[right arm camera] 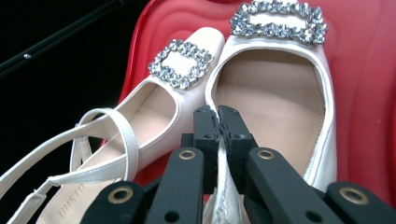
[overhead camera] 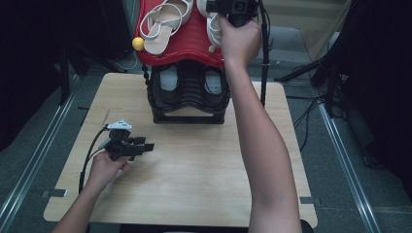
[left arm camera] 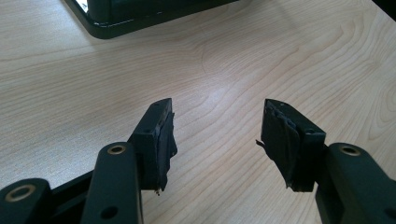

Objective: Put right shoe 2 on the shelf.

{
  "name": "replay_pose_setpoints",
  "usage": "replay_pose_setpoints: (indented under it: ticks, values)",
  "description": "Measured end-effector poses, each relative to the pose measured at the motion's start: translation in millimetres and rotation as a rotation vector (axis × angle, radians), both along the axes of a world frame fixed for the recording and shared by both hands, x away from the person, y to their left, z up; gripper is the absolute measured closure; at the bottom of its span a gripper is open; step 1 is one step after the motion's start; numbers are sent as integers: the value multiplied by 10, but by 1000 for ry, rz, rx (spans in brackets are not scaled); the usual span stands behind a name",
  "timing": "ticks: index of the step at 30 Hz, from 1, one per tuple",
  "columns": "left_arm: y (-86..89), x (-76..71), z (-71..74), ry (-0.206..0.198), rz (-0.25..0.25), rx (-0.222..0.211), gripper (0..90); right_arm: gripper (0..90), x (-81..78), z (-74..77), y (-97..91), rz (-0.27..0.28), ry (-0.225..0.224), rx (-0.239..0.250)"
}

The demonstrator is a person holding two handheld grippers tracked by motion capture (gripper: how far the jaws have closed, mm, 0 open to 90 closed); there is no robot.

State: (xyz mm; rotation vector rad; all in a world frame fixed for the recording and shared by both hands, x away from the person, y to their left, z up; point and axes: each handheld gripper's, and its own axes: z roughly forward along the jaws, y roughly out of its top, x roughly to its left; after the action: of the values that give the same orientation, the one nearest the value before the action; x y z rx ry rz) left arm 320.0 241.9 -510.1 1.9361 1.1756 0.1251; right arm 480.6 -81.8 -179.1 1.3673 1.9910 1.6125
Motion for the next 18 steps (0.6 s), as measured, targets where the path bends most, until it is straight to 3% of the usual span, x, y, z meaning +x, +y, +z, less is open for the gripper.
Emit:
replay_pose_setpoints:
  ticks: [13, 18]
  values:
    - [-6, -1, 0, -1, -2, 2, 444, 875, -6, -86, 71, -13, -20, 18]
    - [-7, -3, 3, -1, -4, 0, 444, 876, 0, -91, 92, -24, -50, 3]
